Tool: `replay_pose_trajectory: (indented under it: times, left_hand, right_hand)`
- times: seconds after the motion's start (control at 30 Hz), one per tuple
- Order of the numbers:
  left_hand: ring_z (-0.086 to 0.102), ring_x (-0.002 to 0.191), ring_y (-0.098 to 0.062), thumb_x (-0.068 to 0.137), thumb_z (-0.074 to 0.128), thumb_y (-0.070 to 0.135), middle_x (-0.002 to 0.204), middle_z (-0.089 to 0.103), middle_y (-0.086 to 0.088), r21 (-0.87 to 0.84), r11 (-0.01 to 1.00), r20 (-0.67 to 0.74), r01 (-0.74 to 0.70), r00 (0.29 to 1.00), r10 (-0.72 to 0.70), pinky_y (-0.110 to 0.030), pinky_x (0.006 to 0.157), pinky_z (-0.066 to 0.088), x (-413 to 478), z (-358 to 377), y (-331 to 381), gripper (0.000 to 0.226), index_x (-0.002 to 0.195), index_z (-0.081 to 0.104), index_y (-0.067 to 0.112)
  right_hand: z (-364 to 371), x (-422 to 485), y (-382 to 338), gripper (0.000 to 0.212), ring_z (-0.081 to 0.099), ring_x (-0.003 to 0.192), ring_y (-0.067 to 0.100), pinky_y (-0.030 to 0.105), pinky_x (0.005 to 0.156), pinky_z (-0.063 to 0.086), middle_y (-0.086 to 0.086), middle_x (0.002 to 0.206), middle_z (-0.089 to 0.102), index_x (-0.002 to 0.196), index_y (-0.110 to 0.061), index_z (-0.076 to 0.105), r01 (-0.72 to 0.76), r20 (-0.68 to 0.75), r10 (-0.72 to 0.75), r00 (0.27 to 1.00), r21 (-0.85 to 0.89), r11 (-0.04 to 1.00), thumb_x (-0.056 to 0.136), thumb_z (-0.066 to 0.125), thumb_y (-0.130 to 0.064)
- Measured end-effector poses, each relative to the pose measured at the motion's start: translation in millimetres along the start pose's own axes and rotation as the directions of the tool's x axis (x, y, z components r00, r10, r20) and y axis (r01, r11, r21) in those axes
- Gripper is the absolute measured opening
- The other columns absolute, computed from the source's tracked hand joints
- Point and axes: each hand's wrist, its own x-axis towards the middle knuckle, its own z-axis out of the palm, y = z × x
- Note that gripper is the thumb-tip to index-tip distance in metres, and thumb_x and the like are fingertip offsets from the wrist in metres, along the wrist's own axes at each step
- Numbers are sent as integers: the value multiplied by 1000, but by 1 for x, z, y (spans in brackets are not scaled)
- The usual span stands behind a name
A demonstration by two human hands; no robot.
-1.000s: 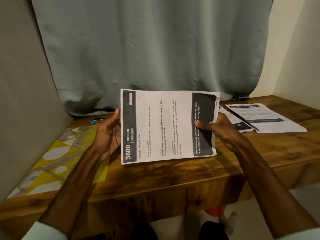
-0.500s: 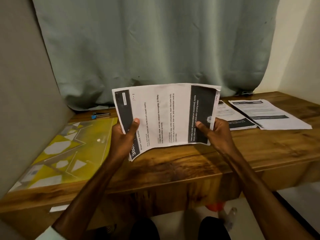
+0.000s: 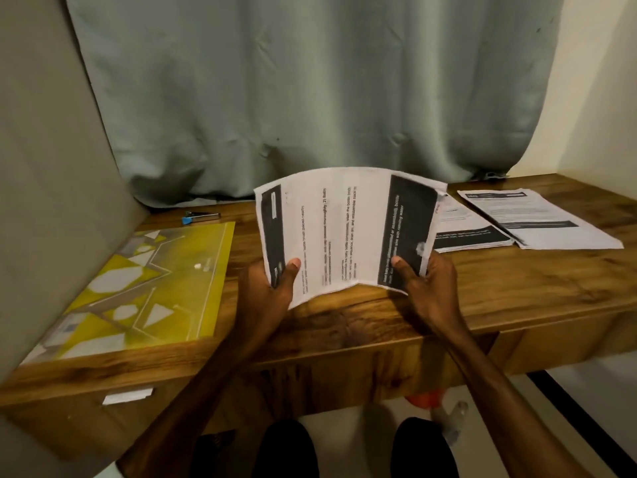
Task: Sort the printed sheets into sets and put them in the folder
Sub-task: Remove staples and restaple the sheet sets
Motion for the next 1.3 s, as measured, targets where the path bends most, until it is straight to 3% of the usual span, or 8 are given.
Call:
replay_pose_trajectory:
  times: [0.13, 0.3, 0.5, 0.63, 0.83, 1.0, 1.2, 1.3]
  left_hand:
    - [67, 87, -11, 92, 74, 20, 114, 65, 4, 47, 998, 1, 38, 999, -38, -14, 64, 54, -1, -3, -12, 27, 108, 53, 26]
    - [68, 68, 7, 94, 72, 14, 107, 69, 5, -1, 998, 57, 57, 997, -57, -15, 61, 57, 13, -8, -10, 21, 107, 60, 26]
    - [69, 77, 2, 94, 72, 12, 110, 69, 5, 7, 999, 87, 51, 995, -51, -13, 63, 57, 20, -9, -12, 23, 110, 61, 24]
    - [70, 64, -4, 93, 73, 19, 102, 76, -5, 124, 990, 211, 73, 972, -99, -18, 54, 53, 41, -25, -1, 25, 116, 64, 19]
    - [77, 91, -22, 82, 82, 18, 108, 78, -3, 222, 945, 511, 238, 798, -321, -40, 81, 63, 86, -55, 2, 50, 129, 64, 16]
    - [76, 96, -23, 83, 79, 9, 109, 78, -4, 195, 944, 617, 265, 715, -329, -34, 75, 62, 100, -58, -1, 48, 127, 62, 18]
    - [77, 85, -26, 92, 74, 28, 104, 78, -11, 236, 930, 501, 282, 785, -365, -34, 71, 62, 128, -47, -16, 32, 119, 69, 12]
    - [77, 82, -23, 92, 74, 27, 103, 78, -8, 291, 936, 472, 199, 821, -322, -35, 71, 62, 139, -36, -26, 31, 120, 69, 14]
  right_hand:
    - [-1, -3, 9, 33, 71, 97, 19, 46, 89, 60, 2, 110, 74, 117, -8, 72, -25, 32, 28, 999, -88, 996, 86, 80, -14]
    - [-5, 4, 9, 38, 67, 87, 14, 13, 67, 49, 10, 109, 75, 112, -2, 74, -32, 99, 50, 994, -172, 985, 76, 88, -7]
    - [-9, 7, 9, 45, 70, 86, 18, 26, 74, 54, 3, 104, 73, 111, -6, 74, -90, 135, 113, 984, -164, 982, 70, 92, -9]
    - [-24, 19, 3, 43, 75, 85, 13, 25, 72, 60, -6, 98, 77, 112, -16, 71, -221, 329, 219, 919, -33, 975, 74, 90, -10]
    - [-25, 36, -2, 40, 74, 103, 35, 50, 91, 59, 19, 111, 75, 123, -2, 67, -609, 501, 440, 745, 242, 756, 86, 78, -11]
    - [-13, 45, -3, 44, 73, 103, 35, 54, 94, 57, 15, 113, 75, 125, -6, 67, -582, 477, 421, 771, 263, 769, 83, 80, -7]
    - [-14, 40, -4, 47, 75, 99, 35, 54, 91, 59, 16, 109, 76, 121, -3, 69, -581, 497, 453, 740, 133, 803, 77, 83, 1]
    - [-11, 40, 1, 50, 76, 95, 33, 54, 85, 61, 14, 109, 76, 119, -8, 68, -546, 394, 458, 797, 145, 825, 74, 86, -1]
